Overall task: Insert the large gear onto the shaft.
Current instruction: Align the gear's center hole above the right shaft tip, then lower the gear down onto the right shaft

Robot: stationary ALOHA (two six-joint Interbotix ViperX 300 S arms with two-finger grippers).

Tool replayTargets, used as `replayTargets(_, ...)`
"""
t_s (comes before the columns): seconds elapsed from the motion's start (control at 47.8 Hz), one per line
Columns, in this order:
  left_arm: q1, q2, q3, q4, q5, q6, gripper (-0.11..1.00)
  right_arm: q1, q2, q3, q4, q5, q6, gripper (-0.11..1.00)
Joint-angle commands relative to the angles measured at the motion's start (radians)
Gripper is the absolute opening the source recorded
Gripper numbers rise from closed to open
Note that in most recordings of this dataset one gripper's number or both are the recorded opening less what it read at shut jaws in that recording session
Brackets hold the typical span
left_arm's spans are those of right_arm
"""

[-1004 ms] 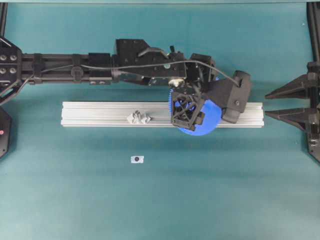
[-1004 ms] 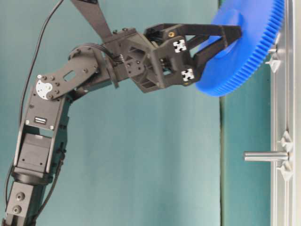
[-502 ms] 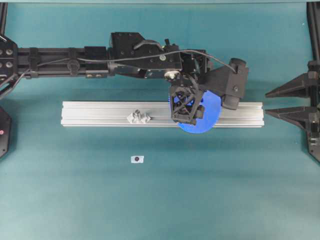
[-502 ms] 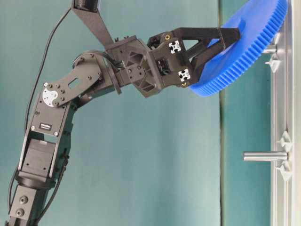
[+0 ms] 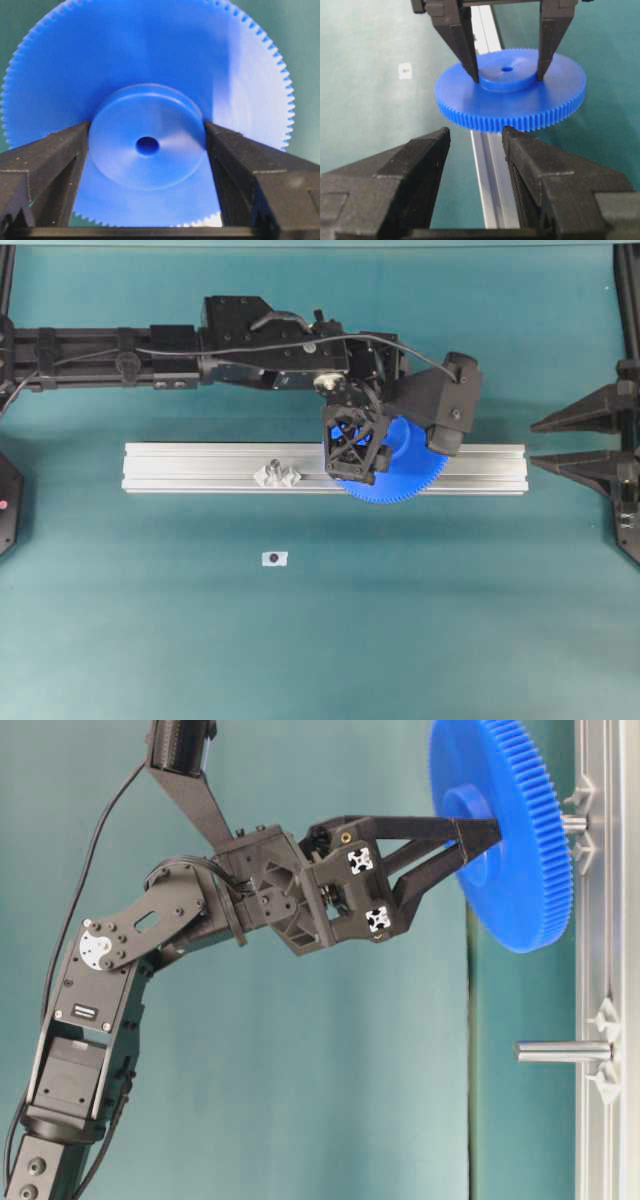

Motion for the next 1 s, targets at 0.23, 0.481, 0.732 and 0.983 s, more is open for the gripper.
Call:
replayTargets(0.23,0.048,0.014,-0.092,0.009,-0.021,0.035,0.79,-0.005,0.006,-0.017,-0.002,-0.005,0.009,0.57)
replayTargets(0.481,0.064,0.012,-0.101,0.009,-0.018,0.037,0.79,-0.005,0.006,-0.014,-0.002,-0.006,0.008,0.57)
replayTargets(0.732,0.066,0.015,-0.101,0.009,-0.008,0.035,0.79,-0.006,0.006,-0.017,-0.002,-0.005,0.009,0.57)
replayTargets(0.983,0.066,0.017,-0.1,0.009,-0.008,0.037,0.78,-0.005,0.006,-0.017,-0.002,-0.006,0.009,0.57)
